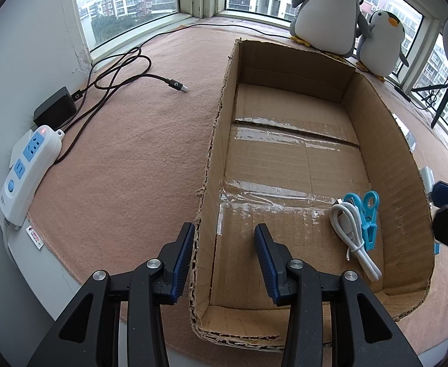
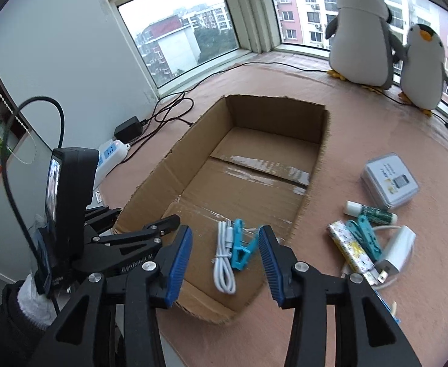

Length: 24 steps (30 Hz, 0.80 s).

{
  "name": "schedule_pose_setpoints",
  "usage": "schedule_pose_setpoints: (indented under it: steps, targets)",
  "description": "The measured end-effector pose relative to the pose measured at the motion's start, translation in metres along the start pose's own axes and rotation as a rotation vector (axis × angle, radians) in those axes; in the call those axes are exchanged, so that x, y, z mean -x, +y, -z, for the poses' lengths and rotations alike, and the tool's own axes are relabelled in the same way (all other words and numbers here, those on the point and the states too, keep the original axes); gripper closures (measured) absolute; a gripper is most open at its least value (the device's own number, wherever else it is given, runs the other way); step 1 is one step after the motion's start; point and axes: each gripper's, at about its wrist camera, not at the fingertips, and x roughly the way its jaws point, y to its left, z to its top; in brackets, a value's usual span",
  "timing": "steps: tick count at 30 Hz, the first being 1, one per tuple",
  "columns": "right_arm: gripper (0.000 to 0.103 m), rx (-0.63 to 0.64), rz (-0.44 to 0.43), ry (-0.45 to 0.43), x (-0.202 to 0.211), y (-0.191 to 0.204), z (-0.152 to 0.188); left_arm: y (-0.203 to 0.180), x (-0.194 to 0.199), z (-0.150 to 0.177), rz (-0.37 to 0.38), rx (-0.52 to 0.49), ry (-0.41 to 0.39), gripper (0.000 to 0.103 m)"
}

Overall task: Organize rigid objects
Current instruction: 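Carry the white cable with the right tool and release it into the box, then grasp the white earbud with the right tool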

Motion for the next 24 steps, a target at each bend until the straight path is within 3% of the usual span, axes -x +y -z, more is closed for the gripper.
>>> schedule_pose_setpoints:
  steps: [12, 24]
  targets:
    - [0.056, -0.016, 0.139, 0.022, 0.042, -0.067, 0.032, 0.001, 0.000, 0.000, 0.001, 0.001, -0.001, 0.060]
    - [0.056, 0.061, 0.287, 0.166, 0.024, -0.094, 0.059, 0.001, 0.000, 0.000, 0.003, 0.001, 0.000, 0.059]
